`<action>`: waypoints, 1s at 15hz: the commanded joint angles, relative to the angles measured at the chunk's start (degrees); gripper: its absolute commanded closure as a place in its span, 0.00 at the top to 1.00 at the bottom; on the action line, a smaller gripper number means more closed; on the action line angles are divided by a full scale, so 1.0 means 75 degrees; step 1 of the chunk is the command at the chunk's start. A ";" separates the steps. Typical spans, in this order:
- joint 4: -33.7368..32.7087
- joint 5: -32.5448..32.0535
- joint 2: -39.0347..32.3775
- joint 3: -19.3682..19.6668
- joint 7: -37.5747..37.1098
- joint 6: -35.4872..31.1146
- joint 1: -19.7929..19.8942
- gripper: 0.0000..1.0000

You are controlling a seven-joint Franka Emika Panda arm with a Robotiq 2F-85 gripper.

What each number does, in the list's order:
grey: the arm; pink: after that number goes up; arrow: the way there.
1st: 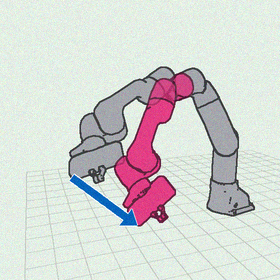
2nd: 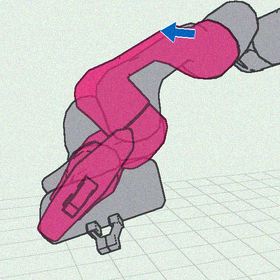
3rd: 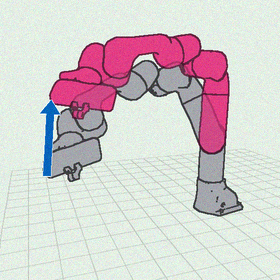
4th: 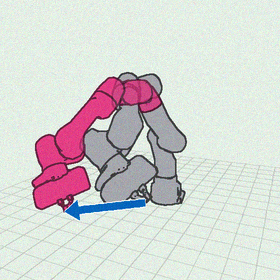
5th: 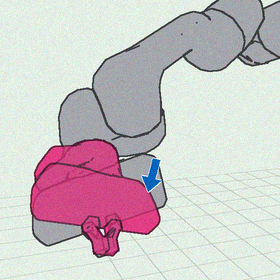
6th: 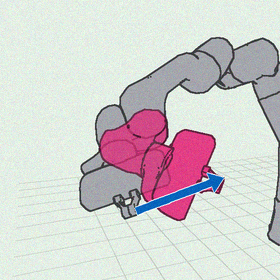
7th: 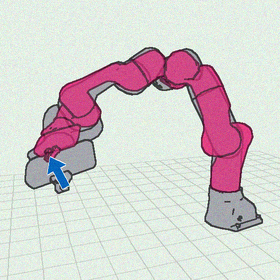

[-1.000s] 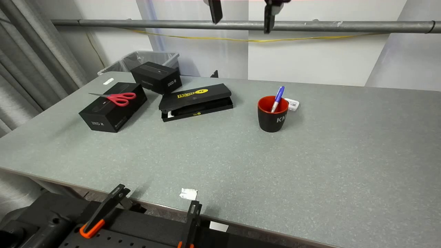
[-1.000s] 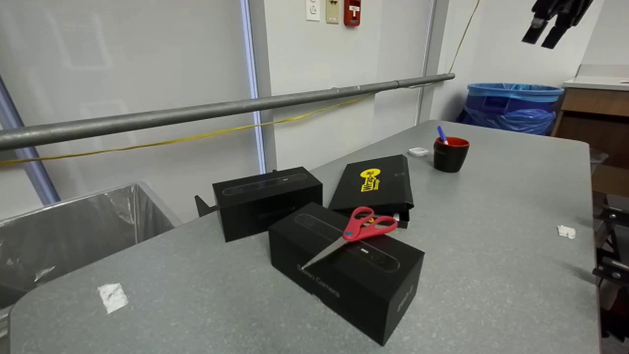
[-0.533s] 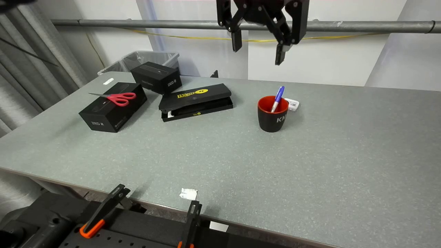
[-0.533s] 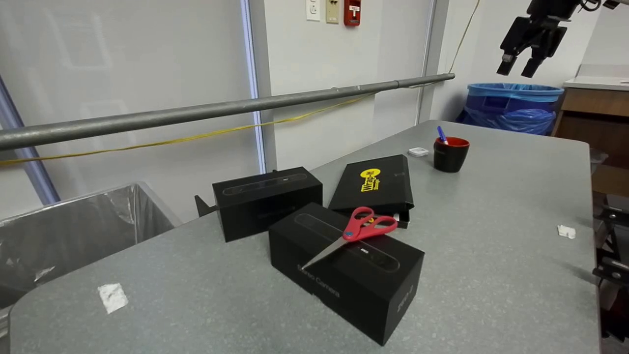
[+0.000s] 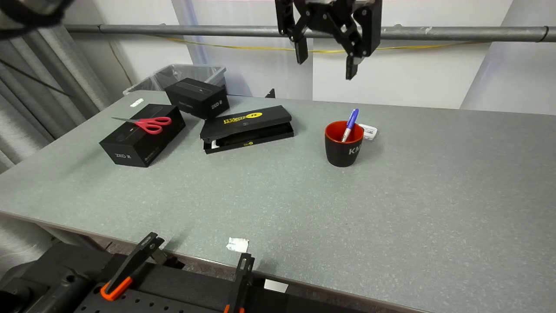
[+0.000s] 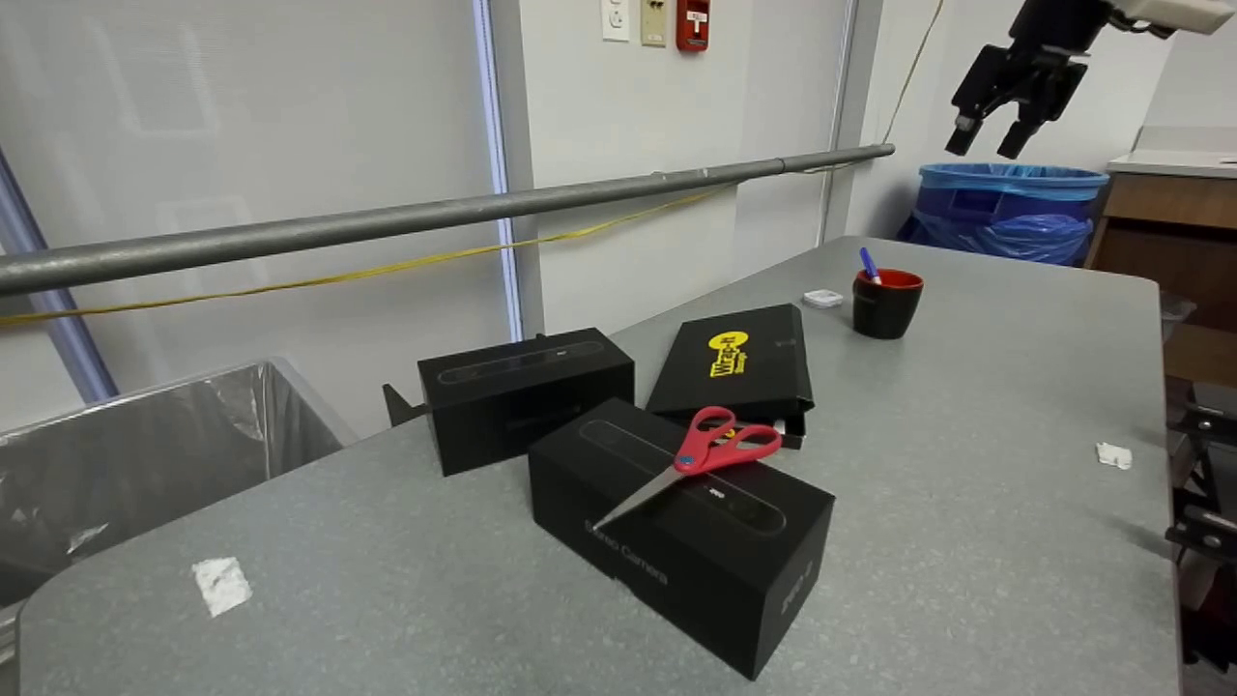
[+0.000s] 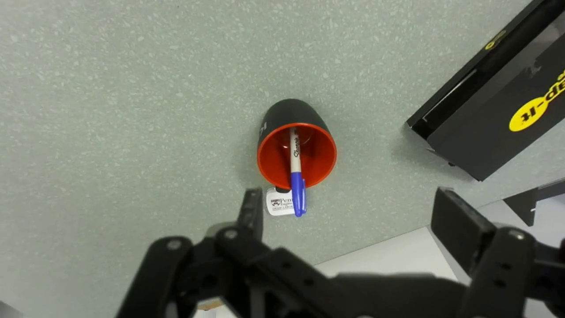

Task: Remove the marker from the black mug

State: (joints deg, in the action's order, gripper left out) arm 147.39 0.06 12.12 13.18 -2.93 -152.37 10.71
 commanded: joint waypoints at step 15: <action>-0.2748 -0.0828 -0.4826 0.0779 -0.3152 -0.2379 -0.0969 1.00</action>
State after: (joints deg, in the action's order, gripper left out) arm 131.04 -8.97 -19.78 16.46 -26.02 -170.17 6.64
